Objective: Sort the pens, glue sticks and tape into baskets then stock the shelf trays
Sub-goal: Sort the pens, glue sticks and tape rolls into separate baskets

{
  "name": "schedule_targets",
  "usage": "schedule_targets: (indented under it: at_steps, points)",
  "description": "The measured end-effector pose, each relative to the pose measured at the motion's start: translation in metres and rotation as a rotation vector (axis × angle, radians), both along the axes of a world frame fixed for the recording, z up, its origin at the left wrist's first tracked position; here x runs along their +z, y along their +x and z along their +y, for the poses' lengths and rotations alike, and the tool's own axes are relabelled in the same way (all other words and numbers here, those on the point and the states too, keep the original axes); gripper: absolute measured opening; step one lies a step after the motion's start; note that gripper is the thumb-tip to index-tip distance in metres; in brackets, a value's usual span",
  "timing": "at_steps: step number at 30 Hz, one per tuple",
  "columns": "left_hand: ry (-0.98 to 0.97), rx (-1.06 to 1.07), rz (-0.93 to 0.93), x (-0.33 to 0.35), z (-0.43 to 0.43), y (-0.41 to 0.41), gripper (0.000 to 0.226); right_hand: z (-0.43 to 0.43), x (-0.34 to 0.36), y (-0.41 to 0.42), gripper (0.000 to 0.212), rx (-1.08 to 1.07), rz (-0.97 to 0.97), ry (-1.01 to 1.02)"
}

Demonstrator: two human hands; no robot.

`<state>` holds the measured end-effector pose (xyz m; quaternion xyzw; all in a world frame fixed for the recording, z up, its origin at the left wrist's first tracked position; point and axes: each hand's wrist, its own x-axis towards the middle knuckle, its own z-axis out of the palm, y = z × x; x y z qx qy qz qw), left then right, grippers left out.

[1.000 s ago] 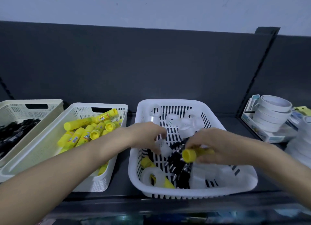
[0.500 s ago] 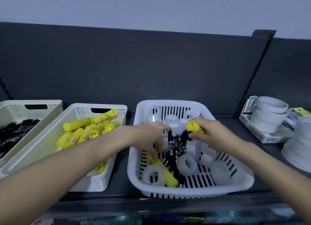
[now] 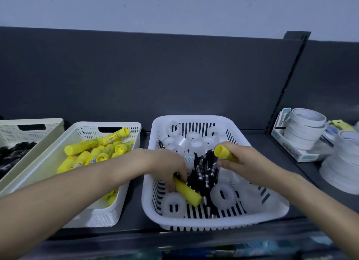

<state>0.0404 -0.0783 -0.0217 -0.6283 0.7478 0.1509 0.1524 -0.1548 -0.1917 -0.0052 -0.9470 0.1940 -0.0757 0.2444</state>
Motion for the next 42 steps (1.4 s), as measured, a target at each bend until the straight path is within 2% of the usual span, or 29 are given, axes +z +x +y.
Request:
schedule_targets:
  at_steps: [5,8,9,12,14,18,21,23,24,27,30,31,34,38,42]
  points:
    - [-0.196,0.271,0.417,0.027,0.01,0.01,0.02,0.003,0.012,0.012,0.025,-0.135,-0.013,0.143]
    - [-0.326,0.443,0.699,0.045,0.029,0.02,0.007,0.008,0.022,0.024,0.003,-0.133,-0.069,0.244]
    - [-0.395,0.509,0.743,0.048,0.036,0.027,0.008,0.01,0.024,0.03,0.007,-0.123,-0.106,0.277]
    - [-0.621,0.705,0.668,0.057,0.061,0.046,0.018,0.024,0.034,0.055,0.01,-0.092,-0.186,0.405]
    - [-0.691,0.84,0.578,0.062,0.082,0.06,0.031,0.04,0.039,0.076,0.013,-0.057,-0.196,0.489]
    - [-0.687,1.058,0.446,0.062,0.124,0.089,0.03,0.079,0.041,0.124,0.019,0.046,-0.205,0.555]
    - [-0.634,1.133,0.305,0.057,0.146,0.101,0.031,0.108,0.038,0.155,0.011,0.077,-0.198,0.672]
    - [-0.549,1.143,0.194,0.052,0.157,0.103,0.032,0.123,0.032,0.171,0.01,0.087,-0.176,0.698]
    - [-0.493,1.139,0.167,0.049,0.161,0.102,0.034,0.127,0.027,0.177,0.016,0.074,-0.157,0.65]
    - [-0.418,1.106,0.061,0.045,0.166,0.101,0.044,0.129,0.017,0.186,0.042,-0.004,-0.119,0.318]
    - [-0.521,1.011,-0.062,0.051,0.161,0.102,0.046,0.117,0.018,0.176,0.025,-0.045,-0.189,0.243]
    - [-0.55,0.966,-0.064,0.052,0.157,0.102,0.044,0.111,0.019,0.169,0.017,-0.065,-0.201,0.221]
    - [-0.58,0.835,-0.021,0.051,0.137,0.093,0.032,0.088,0.021,0.138,0.021,-0.172,-0.198,0.158]
    - [-0.599,0.681,0.164,0.046,0.105,0.067,0.024,0.053,0.019,0.087,0.018,-0.314,-0.151,0.096]
    - [-0.582,0.503,0.249,0.038,0.071,0.034,0.023,0.024,0.012,0.044,0.017,-0.383,-0.074,0.03]
